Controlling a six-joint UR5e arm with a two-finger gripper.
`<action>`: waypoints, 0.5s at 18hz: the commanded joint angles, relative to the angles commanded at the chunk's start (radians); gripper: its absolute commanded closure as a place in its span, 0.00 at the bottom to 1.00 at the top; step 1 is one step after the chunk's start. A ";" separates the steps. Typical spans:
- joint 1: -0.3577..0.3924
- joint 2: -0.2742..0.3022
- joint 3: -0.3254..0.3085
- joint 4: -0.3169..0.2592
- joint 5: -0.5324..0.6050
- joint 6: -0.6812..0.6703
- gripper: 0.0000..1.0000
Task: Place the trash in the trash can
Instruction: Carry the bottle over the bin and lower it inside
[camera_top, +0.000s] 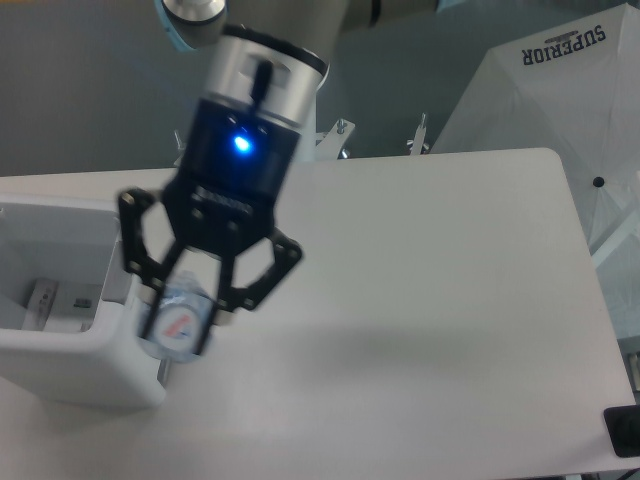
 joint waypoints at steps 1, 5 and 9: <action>-0.018 0.002 -0.002 0.005 0.000 -0.003 1.00; -0.066 0.023 -0.043 0.008 0.000 -0.002 1.00; -0.100 0.041 -0.116 0.049 0.000 0.000 1.00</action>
